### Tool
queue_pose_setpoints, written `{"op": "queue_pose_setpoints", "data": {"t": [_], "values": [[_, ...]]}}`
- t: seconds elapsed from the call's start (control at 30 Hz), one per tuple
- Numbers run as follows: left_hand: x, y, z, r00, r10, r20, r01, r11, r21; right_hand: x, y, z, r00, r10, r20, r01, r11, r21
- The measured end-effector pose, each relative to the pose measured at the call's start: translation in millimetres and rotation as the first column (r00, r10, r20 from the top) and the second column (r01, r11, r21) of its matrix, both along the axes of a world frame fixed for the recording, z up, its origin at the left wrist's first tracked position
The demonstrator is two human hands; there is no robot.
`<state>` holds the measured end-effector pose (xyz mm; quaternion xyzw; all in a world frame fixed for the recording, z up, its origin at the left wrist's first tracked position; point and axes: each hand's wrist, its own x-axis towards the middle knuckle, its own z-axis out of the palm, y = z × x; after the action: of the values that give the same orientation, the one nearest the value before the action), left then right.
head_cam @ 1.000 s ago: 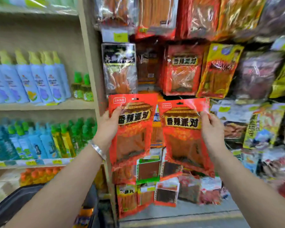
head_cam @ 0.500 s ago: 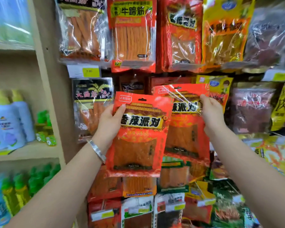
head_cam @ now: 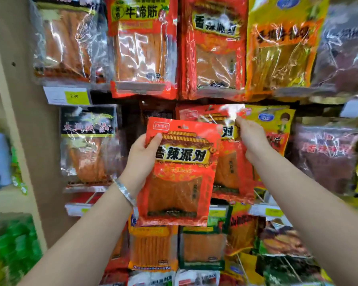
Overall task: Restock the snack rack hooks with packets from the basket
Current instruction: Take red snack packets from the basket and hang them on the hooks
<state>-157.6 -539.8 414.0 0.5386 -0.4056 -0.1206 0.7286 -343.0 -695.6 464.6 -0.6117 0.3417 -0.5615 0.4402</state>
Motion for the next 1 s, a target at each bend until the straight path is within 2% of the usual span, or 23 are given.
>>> {"op": "queue_pose_setpoints", "data": {"t": [0.17,0.33,0.4,0.5,0.6,0.67,0.73,0.77,0.83,0.9,1.0], "values": [[-9.4,-9.9,-3.9,1.000,0.016,-0.013,-0.016,1.000,-0.006,3.2,-10.1,-11.2,0.996,-0.093,0.000,0.093,0.991,-0.099],[-14.0,-13.6,-5.7,1.000,0.021,0.003,-0.021,1.000,0.000,-2.6,-15.6,-28.0,0.991,-0.116,0.060,0.125,0.976,-0.179],[-17.8,-15.6,-4.6,1.000,0.000,0.000,0.000,1.000,-0.012,-3.7,-11.9,-31.9,0.998,-0.046,0.042,0.053,0.979,-0.197],[-27.2,-21.5,-2.0,0.999,-0.029,-0.016,0.029,0.999,-0.015,-1.8,-2.7,-33.2,0.982,0.187,0.011,-0.183,0.974,-0.136],[-31.5,-29.6,0.2,0.998,-0.068,-0.020,0.068,0.998,0.017,-0.5,-0.7,-33.9,0.982,0.189,-0.017,-0.189,0.966,-0.178],[-30.1,-34.7,4.2,0.996,-0.038,0.081,0.037,0.999,0.012,-3.7,-2.8,-32.3,0.987,0.158,0.038,-0.145,0.961,-0.234],[-29.7,-35.4,13.4,0.976,0.059,0.209,-0.049,0.998,-0.049,-8.0,-5.5,-27.9,0.992,0.117,0.051,-0.098,0.954,-0.284],[-29.0,-35.1,18.9,0.946,0.131,0.297,-0.111,0.990,-0.085,-9.5,-6.7,-25.4,0.994,0.098,0.041,-0.081,0.948,-0.308],[-28.5,-35.5,28.6,0.809,0.250,0.533,-0.200,0.968,-0.150,-11.3,-8.3,-20.6,0.997,0.078,0.010,-0.070,0.935,-0.347],[-32.5,-36.9,37.2,0.700,0.224,0.678,-0.175,0.974,-0.141,-11.4,-8.8,-15.4,0.998,0.070,0.009,-0.061,0.924,-0.378],[-42.2,-43.0,46.4,0.688,0.117,0.716,-0.109,0.992,-0.057,-7.8,-8.6,-6.1,0.999,0.048,0.018,-0.036,0.915,-0.401]]}}
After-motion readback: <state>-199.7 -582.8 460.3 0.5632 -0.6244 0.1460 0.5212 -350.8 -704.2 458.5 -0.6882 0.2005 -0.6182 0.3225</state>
